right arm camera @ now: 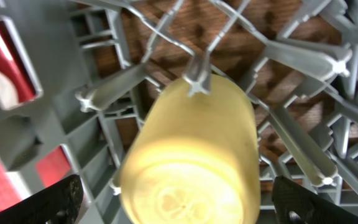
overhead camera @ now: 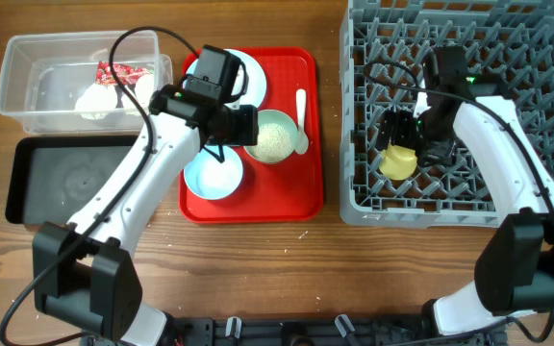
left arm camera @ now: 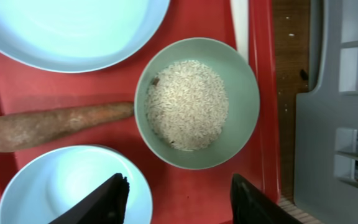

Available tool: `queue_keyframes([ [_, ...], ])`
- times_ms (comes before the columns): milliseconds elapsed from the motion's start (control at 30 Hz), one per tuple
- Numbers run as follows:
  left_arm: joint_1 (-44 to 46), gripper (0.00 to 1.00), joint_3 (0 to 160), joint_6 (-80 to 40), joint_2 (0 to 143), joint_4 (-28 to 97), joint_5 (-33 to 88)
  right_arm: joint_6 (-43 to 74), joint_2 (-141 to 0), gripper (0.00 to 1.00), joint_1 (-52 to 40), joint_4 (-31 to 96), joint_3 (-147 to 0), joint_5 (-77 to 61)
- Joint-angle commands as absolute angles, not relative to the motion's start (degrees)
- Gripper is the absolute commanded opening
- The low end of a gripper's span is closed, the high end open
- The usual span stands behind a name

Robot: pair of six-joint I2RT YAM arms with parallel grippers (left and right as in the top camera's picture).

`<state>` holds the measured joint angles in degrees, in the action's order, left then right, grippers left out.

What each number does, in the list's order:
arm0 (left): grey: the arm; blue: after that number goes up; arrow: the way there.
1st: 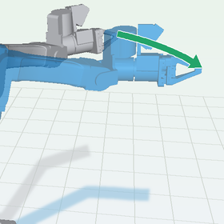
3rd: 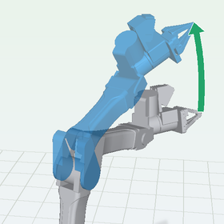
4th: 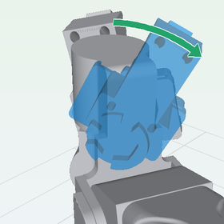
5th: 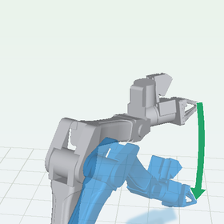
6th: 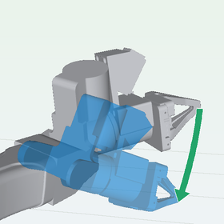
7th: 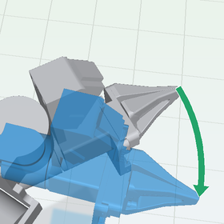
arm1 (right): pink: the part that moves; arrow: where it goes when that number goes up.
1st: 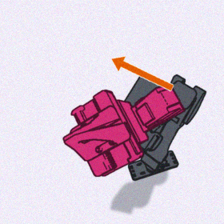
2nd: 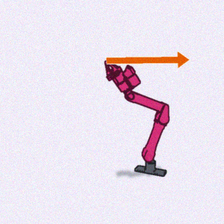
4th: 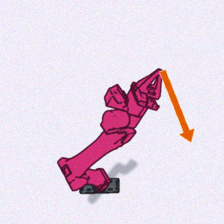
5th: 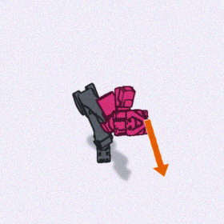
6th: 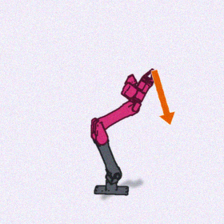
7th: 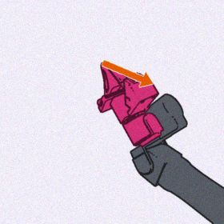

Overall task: Sort waste into correct bins and load items into the dishwasher rack
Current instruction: 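Place the yellow cup upside down in the rack with the right gripper, then grasp the bowl of rice with the left gripper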

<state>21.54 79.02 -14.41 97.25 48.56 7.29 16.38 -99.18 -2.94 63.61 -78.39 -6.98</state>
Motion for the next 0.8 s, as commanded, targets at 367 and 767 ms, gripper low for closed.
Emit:
queue_keyframes([
  [367,28.14,0.69,79.72,-13.76,99.33,45.43,6.72,11.97,-92.36,1.0,0.62,70.83,-95.94,-10.63],
  [767,35.9,0.79,79.72,1.21,109.4,40.23,0.75,11.99,-92.4,0.99,0.62,71.46,-95.9,-10.61],
])
